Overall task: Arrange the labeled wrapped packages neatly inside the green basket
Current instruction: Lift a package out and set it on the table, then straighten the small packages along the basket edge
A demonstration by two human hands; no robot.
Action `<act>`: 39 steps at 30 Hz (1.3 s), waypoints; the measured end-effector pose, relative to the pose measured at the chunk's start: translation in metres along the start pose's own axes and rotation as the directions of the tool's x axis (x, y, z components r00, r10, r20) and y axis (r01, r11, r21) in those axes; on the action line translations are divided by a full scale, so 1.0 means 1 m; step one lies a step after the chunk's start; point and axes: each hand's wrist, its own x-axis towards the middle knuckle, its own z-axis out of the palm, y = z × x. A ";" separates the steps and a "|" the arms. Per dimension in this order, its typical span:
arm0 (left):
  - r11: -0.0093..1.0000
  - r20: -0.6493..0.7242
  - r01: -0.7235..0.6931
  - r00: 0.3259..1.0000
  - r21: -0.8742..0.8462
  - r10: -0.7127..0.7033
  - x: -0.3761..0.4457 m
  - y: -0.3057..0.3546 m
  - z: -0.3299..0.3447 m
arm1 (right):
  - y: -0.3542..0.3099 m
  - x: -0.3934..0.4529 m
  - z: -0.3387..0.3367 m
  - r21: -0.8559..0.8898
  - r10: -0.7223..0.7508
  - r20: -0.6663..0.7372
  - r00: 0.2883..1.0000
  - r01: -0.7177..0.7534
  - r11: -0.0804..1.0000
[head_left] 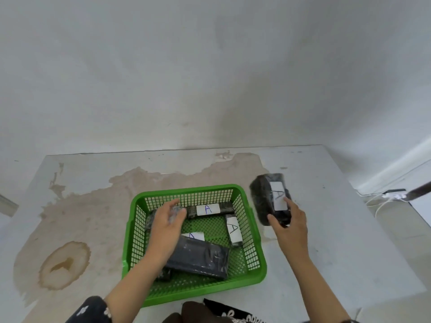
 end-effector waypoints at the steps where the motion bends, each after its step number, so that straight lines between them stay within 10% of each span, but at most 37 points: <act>1: 0.998 -0.019 -0.019 1.000 0.061 0.020 0.005 -0.007 -0.007 | 0.013 0.006 0.002 -0.038 0.048 -0.020 0.999 -0.049 0.998; 12: 0.940 -0.003 0.026 1.000 0.341 -0.026 0.030 -0.060 -0.033 | 0.059 0.021 0.020 -0.368 0.152 0.013 0.988 -0.137 0.920; 18: 0.937 -0.080 0.040 0.997 0.346 -0.013 0.055 -0.052 -0.042 | 0.031 -0.027 0.050 -0.073 -0.067 0.245 0.967 0.087 0.994; 27: 0.751 0.148 0.162 0.933 0.640 -0.327 0.095 -0.059 -0.033 | 0.031 -0.037 0.062 0.001 0.006 0.258 0.966 -0.006 1.000; 39: 0.665 0.051 -0.006 0.998 0.746 -0.048 0.099 -0.045 -0.037 | 0.031 -0.038 0.063 -0.049 0.016 0.233 0.972 -0.005 0.999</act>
